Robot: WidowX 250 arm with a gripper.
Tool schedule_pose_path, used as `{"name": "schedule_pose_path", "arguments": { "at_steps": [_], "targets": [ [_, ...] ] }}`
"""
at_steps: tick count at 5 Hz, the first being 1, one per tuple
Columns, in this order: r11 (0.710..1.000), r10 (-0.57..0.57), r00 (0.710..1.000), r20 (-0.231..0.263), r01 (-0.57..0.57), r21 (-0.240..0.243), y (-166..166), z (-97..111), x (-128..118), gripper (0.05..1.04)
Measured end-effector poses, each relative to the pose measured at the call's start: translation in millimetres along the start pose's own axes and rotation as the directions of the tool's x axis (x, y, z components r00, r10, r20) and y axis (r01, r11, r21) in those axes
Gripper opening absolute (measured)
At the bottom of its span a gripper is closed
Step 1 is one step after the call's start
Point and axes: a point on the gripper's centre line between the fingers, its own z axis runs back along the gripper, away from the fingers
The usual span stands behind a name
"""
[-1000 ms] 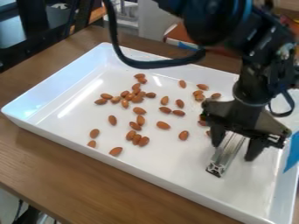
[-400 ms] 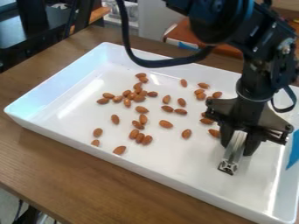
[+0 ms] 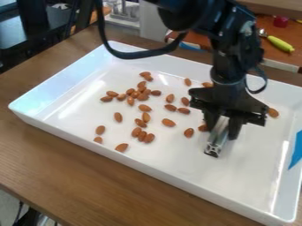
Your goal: Sweep into pile
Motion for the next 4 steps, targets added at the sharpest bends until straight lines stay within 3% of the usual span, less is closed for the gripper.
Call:
{"name": "schedule_pose_path", "arguments": {
  "at_steps": [2, 4],
  "targets": [
    [0.999, -0.038, 0.998, -0.048, 0.039, 0.032, 77, 1, -1, 0.378],
    [0.984, -0.085, 0.985, -0.150, 0.106, 0.141, 151, -1, 5, 0.378]
  ]
}}
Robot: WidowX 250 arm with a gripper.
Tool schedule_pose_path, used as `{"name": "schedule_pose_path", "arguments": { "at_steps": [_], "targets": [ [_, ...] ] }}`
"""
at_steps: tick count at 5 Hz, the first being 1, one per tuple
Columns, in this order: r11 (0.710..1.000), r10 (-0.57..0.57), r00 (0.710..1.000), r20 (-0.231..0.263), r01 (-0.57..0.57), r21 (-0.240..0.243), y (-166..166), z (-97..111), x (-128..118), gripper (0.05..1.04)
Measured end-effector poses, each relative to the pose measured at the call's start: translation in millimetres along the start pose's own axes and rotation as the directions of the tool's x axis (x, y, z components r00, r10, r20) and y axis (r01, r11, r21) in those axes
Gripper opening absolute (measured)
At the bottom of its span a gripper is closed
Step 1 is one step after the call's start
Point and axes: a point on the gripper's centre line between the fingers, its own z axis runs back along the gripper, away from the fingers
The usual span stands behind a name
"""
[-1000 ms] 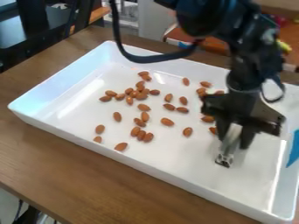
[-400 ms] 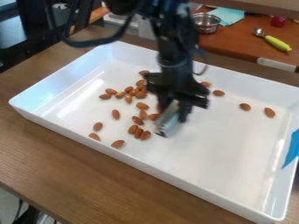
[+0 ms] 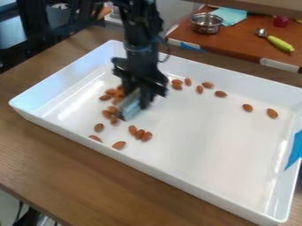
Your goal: Sweep into pile
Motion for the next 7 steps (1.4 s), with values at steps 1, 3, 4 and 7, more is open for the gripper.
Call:
{"name": "schedule_pose_path", "arguments": {
  "at_steps": [1, 3, 4, 7],
  "targets": [
    [0.996, 0.009, 1.000, -0.027, -0.007, 0.085, 37, -2, -5, 0.378],
    [0.998, 0.034, 0.996, -0.084, -0.029, 0.064, 67, -3, -16, 0.378],
    [0.990, 0.071, 0.994, -0.084, -0.081, -0.118, 48, 17, -21, 0.378],
    [0.965, 0.100, 0.995, -0.031, -0.104, -0.239, -61, 53, 3, 0.378]
  ]
}}
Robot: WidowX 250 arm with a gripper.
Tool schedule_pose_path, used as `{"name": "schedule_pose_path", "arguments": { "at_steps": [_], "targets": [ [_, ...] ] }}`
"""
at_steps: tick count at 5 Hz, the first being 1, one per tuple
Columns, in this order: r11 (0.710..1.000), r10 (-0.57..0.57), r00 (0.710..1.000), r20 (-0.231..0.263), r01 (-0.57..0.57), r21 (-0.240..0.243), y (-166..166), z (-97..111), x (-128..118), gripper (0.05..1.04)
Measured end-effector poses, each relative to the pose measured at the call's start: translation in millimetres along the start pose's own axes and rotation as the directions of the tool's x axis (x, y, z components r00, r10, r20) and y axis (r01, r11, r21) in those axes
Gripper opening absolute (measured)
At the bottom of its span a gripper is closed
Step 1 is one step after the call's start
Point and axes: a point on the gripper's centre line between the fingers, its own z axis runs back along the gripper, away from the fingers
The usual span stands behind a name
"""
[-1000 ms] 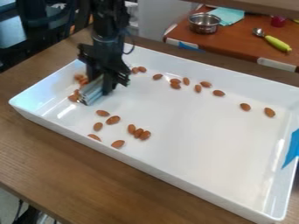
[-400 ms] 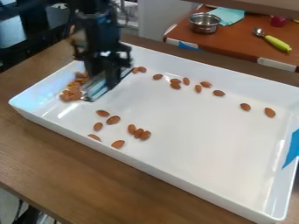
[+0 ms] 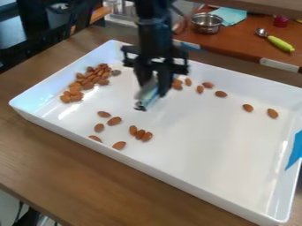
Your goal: Sweep into pile
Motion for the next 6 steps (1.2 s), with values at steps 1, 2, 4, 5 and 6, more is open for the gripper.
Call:
{"name": "schedule_pose_path", "arguments": {
  "at_steps": [1, 2, 4, 5, 6],
  "targets": [
    [0.999, -0.021, 1.000, 0.011, 0.021, 0.026, -37, 0, 5, 0.378],
    [0.999, -0.028, 0.999, -0.015, 0.029, 0.027, -76, -2, 10, 0.378],
    [0.998, -0.011, 1.000, -0.027, 0.012, 0.054, -119, -9, 21, 0.378],
    [0.997, -0.007, 0.999, -0.037, 0.009, 0.076, -131, -17, 16, 0.378],
    [0.995, -0.015, 0.999, -0.037, 0.018, 0.098, -142, -27, 11, 0.378]
  ]
}}
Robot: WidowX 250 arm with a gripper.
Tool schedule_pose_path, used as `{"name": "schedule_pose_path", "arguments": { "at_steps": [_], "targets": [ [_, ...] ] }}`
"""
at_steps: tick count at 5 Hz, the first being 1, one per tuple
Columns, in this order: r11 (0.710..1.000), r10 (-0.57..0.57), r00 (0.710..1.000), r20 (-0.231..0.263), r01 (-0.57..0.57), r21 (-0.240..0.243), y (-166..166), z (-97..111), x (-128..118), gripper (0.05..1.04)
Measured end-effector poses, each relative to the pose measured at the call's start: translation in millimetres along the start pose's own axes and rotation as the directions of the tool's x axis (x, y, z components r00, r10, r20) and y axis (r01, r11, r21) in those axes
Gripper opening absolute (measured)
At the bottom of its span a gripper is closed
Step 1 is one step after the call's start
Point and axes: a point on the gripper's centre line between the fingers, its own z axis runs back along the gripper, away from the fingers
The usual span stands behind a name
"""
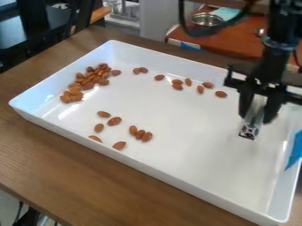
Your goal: Sweep into pile
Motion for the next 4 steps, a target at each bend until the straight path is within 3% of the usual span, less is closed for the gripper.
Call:
{"name": "schedule_pose_path", "arguments": {
  "at_steps": [4],
  "targets": [
    [0.999, 0.021, 1.000, 0.016, -0.022, 0.030, -34, -18, 8, 0.378]
  ]
}}
